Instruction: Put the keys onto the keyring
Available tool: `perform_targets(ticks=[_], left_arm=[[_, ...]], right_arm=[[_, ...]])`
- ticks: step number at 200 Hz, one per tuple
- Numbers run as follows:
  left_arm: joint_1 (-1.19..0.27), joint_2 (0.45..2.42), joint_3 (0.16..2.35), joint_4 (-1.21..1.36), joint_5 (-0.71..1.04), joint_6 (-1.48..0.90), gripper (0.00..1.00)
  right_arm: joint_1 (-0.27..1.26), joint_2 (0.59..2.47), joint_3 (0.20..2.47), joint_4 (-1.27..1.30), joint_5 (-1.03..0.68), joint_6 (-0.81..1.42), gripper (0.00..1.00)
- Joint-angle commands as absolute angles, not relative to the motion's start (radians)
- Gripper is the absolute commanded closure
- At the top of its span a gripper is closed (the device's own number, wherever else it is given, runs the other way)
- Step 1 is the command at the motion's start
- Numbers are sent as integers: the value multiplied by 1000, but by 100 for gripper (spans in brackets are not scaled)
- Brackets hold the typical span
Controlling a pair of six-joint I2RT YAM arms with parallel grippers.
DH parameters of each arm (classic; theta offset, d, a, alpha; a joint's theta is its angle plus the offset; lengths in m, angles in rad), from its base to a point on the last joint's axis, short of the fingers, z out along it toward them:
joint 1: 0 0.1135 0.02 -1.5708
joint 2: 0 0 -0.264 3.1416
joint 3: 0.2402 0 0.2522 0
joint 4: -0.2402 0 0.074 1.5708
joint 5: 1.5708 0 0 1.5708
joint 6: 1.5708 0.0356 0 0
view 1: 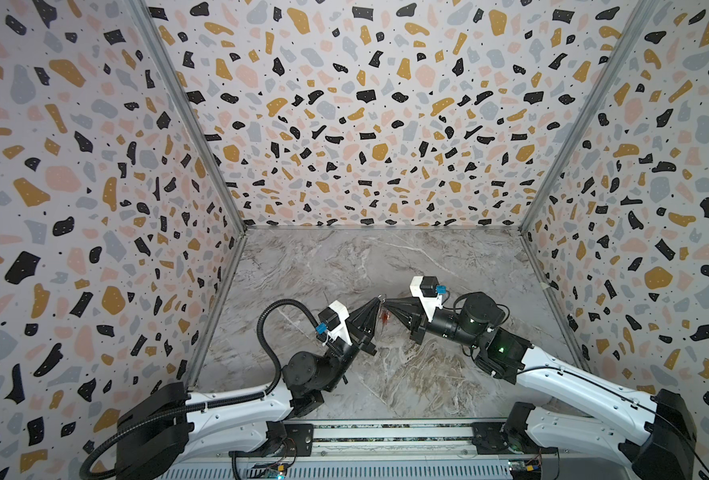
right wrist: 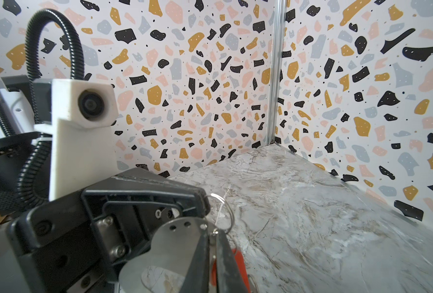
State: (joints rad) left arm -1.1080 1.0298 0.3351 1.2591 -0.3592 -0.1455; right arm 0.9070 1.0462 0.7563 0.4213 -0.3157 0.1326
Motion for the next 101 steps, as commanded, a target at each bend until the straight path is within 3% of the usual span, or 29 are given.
perform_targets(ticks=[1, 59, 101], left_arm=[[-1107, 1032, 341, 1335, -342, -149, 100], [-1108, 1032, 338, 1344, -328, -149, 100], [-1107, 1015, 328, 1341, -345, -141, 100]], right_arm=[[902, 1042, 799, 443, -331, 127, 90], [896, 1044, 798, 443, -331, 130, 91], [868, 999, 756, 444, -331, 154, 85]])
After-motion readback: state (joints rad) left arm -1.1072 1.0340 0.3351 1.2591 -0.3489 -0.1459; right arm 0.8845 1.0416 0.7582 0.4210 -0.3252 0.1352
